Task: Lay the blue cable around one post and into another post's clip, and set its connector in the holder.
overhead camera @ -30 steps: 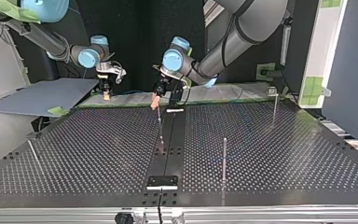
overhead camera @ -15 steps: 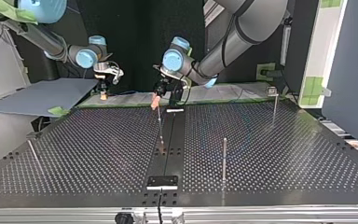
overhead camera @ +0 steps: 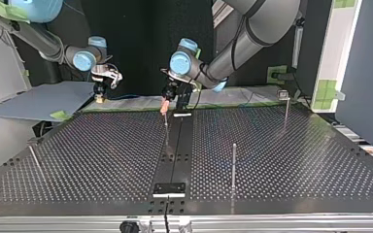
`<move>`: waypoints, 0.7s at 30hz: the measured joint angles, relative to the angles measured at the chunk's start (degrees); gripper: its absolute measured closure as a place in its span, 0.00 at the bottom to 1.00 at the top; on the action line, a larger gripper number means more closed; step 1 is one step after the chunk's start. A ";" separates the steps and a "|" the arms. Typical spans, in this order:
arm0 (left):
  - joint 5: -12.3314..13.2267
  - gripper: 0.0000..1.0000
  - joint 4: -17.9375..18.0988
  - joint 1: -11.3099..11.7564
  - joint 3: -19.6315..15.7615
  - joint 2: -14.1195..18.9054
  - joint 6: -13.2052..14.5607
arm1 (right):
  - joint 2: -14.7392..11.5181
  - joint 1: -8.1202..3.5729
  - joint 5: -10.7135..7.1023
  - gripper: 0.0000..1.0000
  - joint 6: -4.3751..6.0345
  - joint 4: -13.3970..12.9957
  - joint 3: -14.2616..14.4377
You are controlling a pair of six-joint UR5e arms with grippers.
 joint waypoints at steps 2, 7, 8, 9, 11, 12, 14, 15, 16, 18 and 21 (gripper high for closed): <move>-0.05 0.00 -0.25 -0.02 0.00 0.03 0.23 | -1.23 -0.15 0.05 1.00 0.45 -0.39 1.18; -0.09 0.00 -0.50 -0.28 -0.01 0.47 0.59 | -4.09 -0.28 0.05 1.00 1.40 -0.92 3.03; -0.11 0.00 -0.53 -0.33 -0.09 0.64 0.61 | -4.76 -0.31 -0.05 1.00 1.65 -1.04 3.18; -0.12 0.00 -0.57 -0.38 -0.23 0.88 0.62 | -5.27 -0.32 -0.17 1.00 1.88 -1.12 3.25; -0.12 0.00 -0.67 -0.42 -0.40 1.15 0.64 | -6.43 -0.33 -0.59 1.00 2.33 -1.29 3.34; -0.12 0.00 -0.84 -0.44 -0.49 1.26 0.66 | -6.93 -0.33 -0.80 1.00 2.46 -1.33 3.35; -0.14 0.00 -1.23 -0.42 -0.72 1.41 0.80 | -7.83 -0.34 -1.16 1.00 2.67 -1.42 3.36; -0.18 0.00 -1.35 -0.36 -1.05 1.60 1.02 | -8.07 -0.35 -1.26 1.00 2.72 -1.45 3.36; -0.27 0.00 -1.31 -0.28 -1.41 1.85 1.22 | -8.22 -0.35 -1.36 1.00 2.76 -1.48 3.37; -0.86 0.00 -0.71 -0.05 -2.48 2.76 1.64 | -8.41 -0.35 -1.65 1.00 2.80 -1.50 3.37; -2.39 0.00 0.63 0.29 -4.32 4.50 2.05 | -8.49 -0.36 -2.25 1.00 2.93 -1.52 3.38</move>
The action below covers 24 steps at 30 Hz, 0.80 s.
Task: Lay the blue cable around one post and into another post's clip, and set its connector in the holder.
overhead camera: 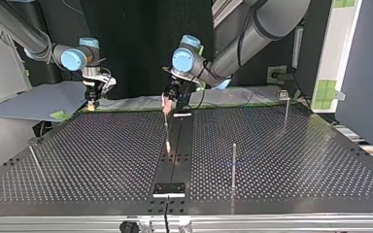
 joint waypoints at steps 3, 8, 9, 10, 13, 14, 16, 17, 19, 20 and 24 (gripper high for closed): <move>-1.70 0.00 1.13 0.24 -1.80 1.77 0.66 | 0.00 0.05 -0.58 1.00 0.12 -0.04 0.01; -4.67 0.00 1.51 -0.11 -4.81 4.77 1.34 | 0.07 0.24 -1.05 1.00 0.16 -0.09 0.06; -5.46 0.00 1.29 -0.36 -5.58 5.55 1.39 | 0.10 0.27 -1.07 1.00 0.16 -0.09 0.05; -6.06 0.00 1.04 -0.62 -6.18 6.15 1.43 | 0.12 0.31 -1.09 1.00 0.16 -0.09 0.05; -7.98 0.00 -0.24 -1.98 -8.12 8.08 1.16 | 0.17 0.40 -1.11 1.00 0.17 -0.09 0.03; -8.51 0.00 -0.66 -2.43 -8.65 8.60 0.96 | 0.18 0.41 -1.11 1.00 0.16 -0.09 0.03; -9.73 0.00 -1.78 -3.56 -9.87 9.83 0.64 | 0.23 0.42 -1.12 1.00 0.20 -0.11 0.03; -10.20 0.00 -2.22 -4.01 -10.34 10.30 0.51 | 0.28 0.42 -1.15 1.00 0.25 -0.14 0.04; -11.33 0.00 -3.30 -5.10 -11.45 11.42 -0.08 | 0.31 0.43 -1.25 1.00 0.38 -0.17 0.03; -11.83 0.00 -3.82 -5.61 -11.97 11.93 -0.46 | 0.35 0.43 -1.34 1.00 0.46 -0.17 0.05; -14.25 0.00 -6.20 -7.99 -14.38 14.34 -2.55 | 0.51 0.45 -1.55 1.00 0.62 -0.18 0.06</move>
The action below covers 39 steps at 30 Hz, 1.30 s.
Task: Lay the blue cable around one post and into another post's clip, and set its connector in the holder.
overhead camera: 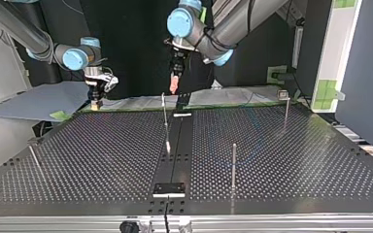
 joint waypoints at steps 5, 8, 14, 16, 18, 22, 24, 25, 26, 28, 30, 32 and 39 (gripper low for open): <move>-2.68 0.00 -2.70 -0.45 -2.68 2.68 -1.75 | 1.18 -0.10 -0.60 1.00 0.49 -0.56 -0.02; -4.31 0.00 -4.49 0.93 -4.47 4.47 -2.34 | 2.19 -0.26 -0.80 1.00 0.75 -1.15 -0.03; -2.95 0.00 -8.14 4.45 -8.08 8.11 -4.37 | 2.82 -0.37 -0.96 1.00 1.00 -1.75 -0.05; -1.70 0.00 -9.46 5.80 -8.78 9.47 -5.62 | 2.86 -0.38 -1.06 1.00 1.10 -1.84 -0.05; -0.42 0.00 -10.80 7.13 -8.61 10.80 -6.89 | 2.88 -0.38 -1.22 1.00 1.17 -1.90 -0.05; 2.05 0.00 -13.26 9.61 -6.87 13.29 -9.36 | 2.92 -0.37 -1.50 1.00 1.21 -1.92 -0.05; 3.27 0.00 -14.17 10.91 -5.66 14.58 -10.65 | 2.94 -0.37 -1.55 1.00 1.21 -1.93 -0.05; 3.53 0.00 -14.40 11.43 -5.17 15.10 -11.18 | 2.95 -0.37 -1.56 1.00 1.21 -1.93 -0.03; 3.58 0.00 -14.58 11.94 -4.66 15.62 -11.68 | 2.97 -0.36 -1.57 1.00 1.20 -1.93 -0.03; 3.14 0.00 -14.97 13.16 -3.46 16.83 -12.91 | 2.96 -0.31 -1.58 1.00 1.20 -1.93 -0.04; 2.16 0.00 -15.43 14.46 -2.15 18.14 -14.20 | 2.96 -0.26 -1.58 1.00 1.21 -1.92 -0.04; 1.15 0.00 -15.89 15.58 -1.04 19.26 -15.32 | 2.96 -0.27 -1.59 1.00 1.21 -1.88 -0.04; -2.75 0.00 -16.95 19.67 2.81 23.34 -17.59 | 2.98 -0.25 -1.59 1.00 1.22 -1.85 -0.03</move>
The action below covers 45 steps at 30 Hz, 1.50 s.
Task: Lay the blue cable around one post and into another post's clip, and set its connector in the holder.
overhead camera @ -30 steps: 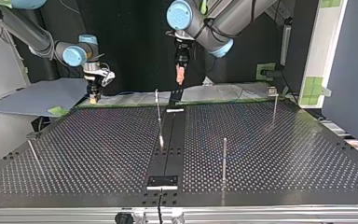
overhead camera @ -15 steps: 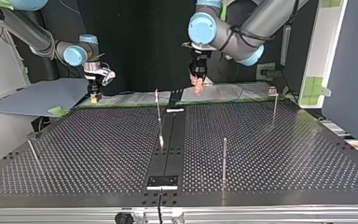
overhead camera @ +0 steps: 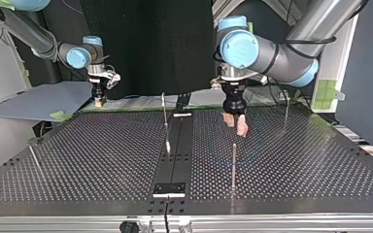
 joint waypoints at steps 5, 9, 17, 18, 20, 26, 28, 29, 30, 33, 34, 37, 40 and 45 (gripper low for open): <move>-1.58 0.00 -0.13 2.51 0.78 2.50 -0.49 | 0.01 0.00 0.00 1.00 -0.01 -0.05 0.02; -1.13 0.00 -0.15 4.77 0.83 4.77 -1.74 | 0.01 -0.01 0.00 1.00 -0.01 -0.02 0.01; 3.00 0.00 0.06 9.42 -0.39 9.41 -5.61 | 0.02 -0.05 0.00 1.00 -0.11 0.07 0.01; 3.63 0.00 0.24 10.06 -0.75 10.06 -6.23 | 0.04 -0.05 0.00 1.00 -0.12 0.09 0.01; 4.63 0.00 0.66 11.06 -1.27 11.05 -7.20 | 0.08 -0.05 0.00 1.00 -0.15 0.09 0.02; 8.05 0.00 1.50 12.90 -2.87 12.44 -8.87 | 0.10 -0.04 0.00 1.00 -0.17 0.10 0.02; 9.37 0.00 1.96 12.96 -3.70 12.19 -8.80 | 0.10 -0.02 0.00 1.00 -0.19 0.10 0.01; 9.92 0.00 2.24 12.96 -4.06 12.12 -8.76 | 0.12 0.01 0.00 1.00 -0.21 0.10 0.00; 10.59 0.00 2.68 12.95 -4.53 12.02 -8.71 | 0.11 0.02 0.00 1.00 -0.21 0.10 0.00; 12.12 0.00 3.78 12.86 -5.35 11.46 -8.65 | 0.11 0.04 0.00 1.00 -0.22 0.10 0.01; 12.61 0.00 3.99 12.85 -5.48 11.14 -8.67 | 0.11 0.05 0.00 1.00 -0.23 0.10 0.01; 14.22 0.00 4.40 12.89 -5.68 9.99 -8.97 | 0.11 0.06 0.00 1.00 -0.25 0.11 0.02; 15.88 0.00 4.58 12.83 -5.72 9.39 -9.41 | 0.11 0.06 -0.01 1.00 -0.24 0.15 0.02; 18.85 0.00 4.67 12.87 -5.73 9.17 -9.97 | 0.12 0.08 -0.06 1.00 -0.26 0.18 0.02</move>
